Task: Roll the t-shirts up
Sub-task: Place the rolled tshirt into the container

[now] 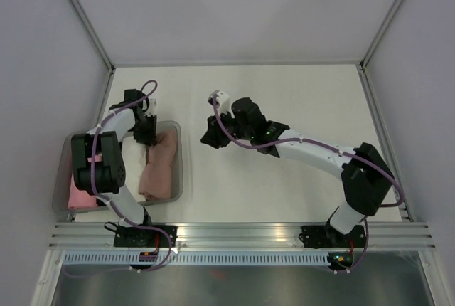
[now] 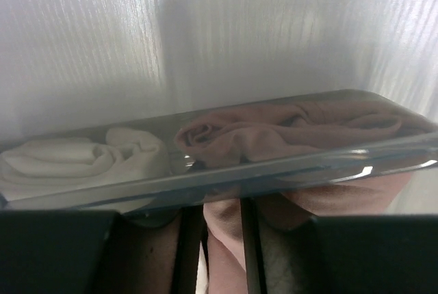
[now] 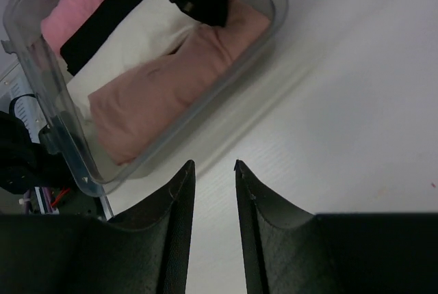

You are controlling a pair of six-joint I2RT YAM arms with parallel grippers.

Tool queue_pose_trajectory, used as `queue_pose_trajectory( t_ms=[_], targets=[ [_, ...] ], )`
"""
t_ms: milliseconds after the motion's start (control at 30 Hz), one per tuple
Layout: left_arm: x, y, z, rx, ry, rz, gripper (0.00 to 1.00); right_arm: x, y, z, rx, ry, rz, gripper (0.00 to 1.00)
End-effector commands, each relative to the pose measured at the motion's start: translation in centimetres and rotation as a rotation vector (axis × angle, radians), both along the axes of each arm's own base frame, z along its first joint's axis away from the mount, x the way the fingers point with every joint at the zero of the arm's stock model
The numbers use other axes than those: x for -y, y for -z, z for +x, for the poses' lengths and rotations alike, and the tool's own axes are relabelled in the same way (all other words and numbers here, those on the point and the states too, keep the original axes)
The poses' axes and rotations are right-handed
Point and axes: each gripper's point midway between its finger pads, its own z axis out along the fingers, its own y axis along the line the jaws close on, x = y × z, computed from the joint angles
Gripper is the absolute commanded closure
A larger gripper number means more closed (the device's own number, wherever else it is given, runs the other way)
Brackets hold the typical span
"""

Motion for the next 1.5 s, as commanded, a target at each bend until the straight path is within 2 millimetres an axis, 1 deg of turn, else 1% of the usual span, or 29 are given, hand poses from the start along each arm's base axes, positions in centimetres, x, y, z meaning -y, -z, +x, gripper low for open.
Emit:
queue_pose_trajectory(
  t_ms=[0,33,67,133,167,200,233,267,300,333,367,400,433,467,500,567,600,633,700,733,800,933,1000,1133,1167,1233,1300,1367,1467],
  targets=[
    [0.5,-4.3,2.0,0.142,0.022,-0.037,0.67,-5.1,-0.7,-0.8,0.033,-0.097,0.047,0.64],
    [0.5,-5.2,1.9,0.161,0.032,-0.032,0.65,-5.8,-0.6,-0.9,0.031,-0.091,0.053,0.64],
    [0.5,-6.7,1.4,0.183,0.035,-0.026,0.65,-6.6,0.2,-1.1,0.011,-0.089,0.050,0.64],
    [0.4,-7.8,0.2,0.175,0.031,-0.017,0.66,-7.4,0.9,-0.7,-0.053,-0.030,0.074,0.64],
    [0.4,-8.3,-0.6,0.172,0.031,-0.017,0.66,-7.8,2.2,-0.2,-0.091,-0.001,0.062,0.64],
    [0.5,-9.1,-1.6,0.177,0.039,-0.013,0.66,-7.9,2.9,0.1,-0.117,0.018,0.053,0.64],
    [0.5,-8.7,-3.2,0.137,0.046,-0.007,0.66,-8.4,2.8,0.3,-0.145,0.043,0.064,0.61],
    [0.2,-8.7,-4.1,0.120,0.050,0.009,0.66,-8.7,4.2,0.5,-0.169,0.050,0.045,0.59],
    [0.1,-9.1,-5.0,0.121,0.063,0.022,0.67,-9.2,4.5,0.1,-0.178,0.042,0.043,0.59],
    [-0.2,-8.6,-6.4,0.078,0.096,0.043,0.69,-9.7,4.2,0.1,-0.179,0.036,0.051,0.59],
    [-0.8,-8.5,-6.9,0.064,0.114,0.079,0.71,-10.2,5.0,-0.4,-0.190,0.028,0.039,0.58],
    [-1.2,-8.5,-7.4,0.056,0.137,0.108,0.73,-10.5,5.1,-0.5,-0.193,0.028,0.039,0.58],
    [-1.7,-8.0,-8.3,0.043,0.214,0.149,0.73,-10.7,5.2,-0.7,-0.196,0.027,0.041,0.58],
    [-2.7,-7.8,-8.8,0.027,0.229,0.208,0.74,-10.9,5.7,-0.9,-0.210,0.028,0.039,0.59],
    [-3.0,-7.0,-9.9,0.003,0.308,0.234,0.74,-11.0,5.9,-1.1,-0.214,0.027,0.040,0.59],
    [-3.0,-6.0,-11.0,-0.022,0.361,0.238,0.74,-11.0,6.6,-1.2,-0.239,0.037,0.034,0.59],
    [-3.0,-5.0,-12.1,-0.054,0.393,0.237,0.74,-11.1,6.7,-1.2,-0.243,0.038,0.041,0.59],
    [-3.0,-4.5,-12.5,-0.068,0.402,0.237,0.74,-11.0,7.0,-1.4,-0.251,0.040,0.041,0.60],
    [-2.9,-3.7,-12.7,-0.069,0.418,0.232,0.73,-11.2,7.0,-1.5,-0.263,0.038,0.059,0.60],
    [-2.3,-3.1,-13.2,-0.073,0.433,0.199,0.73,-11.2,7.3,-1.7,-0.270,0.037,0.055,0.60],
    [-1.4,-2.6,-13.3,-0.066,0.462,0.163,0.73,-11.4,7.5,-1.9,-0.281,0.032,0.055,0.60],
    [-1.1,-1.8,-14.1,-0.090,0.508,0.150,0.73,-11.8,8.2,-2.6,-0.298,0.016,0.046,0.61],
    [-0.4,-1.4,-14.7,-0.088,0.562,0.121,0.72,-12.0,8.6,-2.9,-0.309,0.011,0.041,0.61],
    [1.9,-1.9,-15.1,-0.031,0.692,0.034,0.71,-12.6,9.0,-3.4,-0.332,0.008,0.044,0.61],
    [2.1,-2.0,-15.1,-0.018,0.719,0.030,0.71,-12.6,9.1,-3.5,-0.330,0.007,0.042,0.61],
    [2.7,-1.5,-15.7,-0.019,0.806,0.023,0.70,-12.7,9.2,-3.6,-0.330,0.009,0.040,0.61],
    [2.6,-0.3,-16.7,-0.056,0.841,0.017,0.69,-12.6,9.3,-3.6,-0.330,0.015,0.035,0.60],
    [2.1,0.8,-16.9,-0.096,0.833,0.029,0.70,-12.6,9.3,-3.5,-0.326,0.017,0.031,0.60],
    [2.2,0.8,-16.3,-0.081,0.839,0.026,0.70,-12.5,9.0,-3.4,-0.314,0.022,0.026,0.60]
  ],
)
